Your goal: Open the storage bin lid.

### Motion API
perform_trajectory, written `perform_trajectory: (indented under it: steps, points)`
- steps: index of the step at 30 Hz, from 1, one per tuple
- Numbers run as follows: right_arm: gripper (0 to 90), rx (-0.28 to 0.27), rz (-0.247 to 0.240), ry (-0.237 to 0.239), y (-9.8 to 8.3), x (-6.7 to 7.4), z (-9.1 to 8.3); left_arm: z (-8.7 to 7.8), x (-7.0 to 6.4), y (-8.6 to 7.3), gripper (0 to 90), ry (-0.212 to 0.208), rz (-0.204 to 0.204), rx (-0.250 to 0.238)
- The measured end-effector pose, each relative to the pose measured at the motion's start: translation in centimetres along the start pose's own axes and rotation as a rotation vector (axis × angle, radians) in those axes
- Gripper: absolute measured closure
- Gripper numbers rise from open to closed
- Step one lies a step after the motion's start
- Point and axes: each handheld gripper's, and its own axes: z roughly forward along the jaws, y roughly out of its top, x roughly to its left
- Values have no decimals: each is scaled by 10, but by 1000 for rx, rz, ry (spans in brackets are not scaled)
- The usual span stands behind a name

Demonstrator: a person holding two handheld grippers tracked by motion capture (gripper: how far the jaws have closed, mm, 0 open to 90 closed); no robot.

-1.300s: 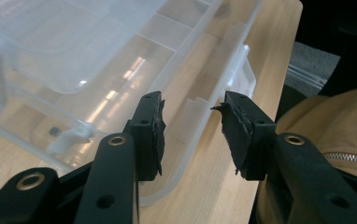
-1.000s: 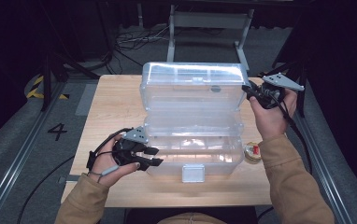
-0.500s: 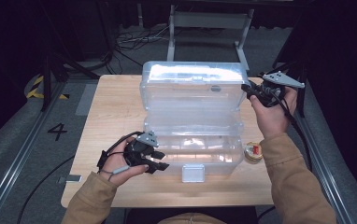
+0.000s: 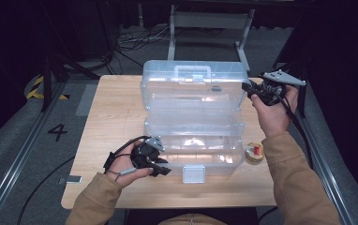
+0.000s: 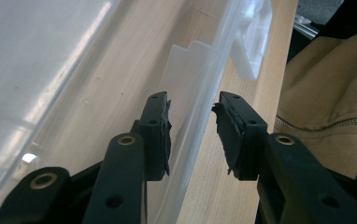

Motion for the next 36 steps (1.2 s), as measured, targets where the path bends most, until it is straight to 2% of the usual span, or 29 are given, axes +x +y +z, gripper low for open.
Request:
perform_trajectory:
  steps: [4, 10, 11, 17, 27, 32, 36]
  points:
    - [783, 3, 8, 4, 1, -1, 2, 1, 1, -1, 682, 10, -6, 16]
    - [783, 4, 12, 7, 2, -2, 4, 0, 1, -4, 737, 49, -14, 56]
    - [783, 3, 13, 7, 2, -2, 4, 1, 1, -5, 742, 52, -26, 54]
    - [786, -1, 13, 1, 2, -2, 7, 0, 3, -6, 746, 51, -28, 60]
    - [791, 27, 23, 2, 8, -7, 17, 1, 2, -6, 747, 62, -27, 66]
    - [792, 38, 26, 0, 10, -9, 23, 1, 2, -7, 754, 61, 4, 62]
    - [792, 54, 20, -7, 13, -10, 29, 1, 2, -6, 753, 64, -7, 65]
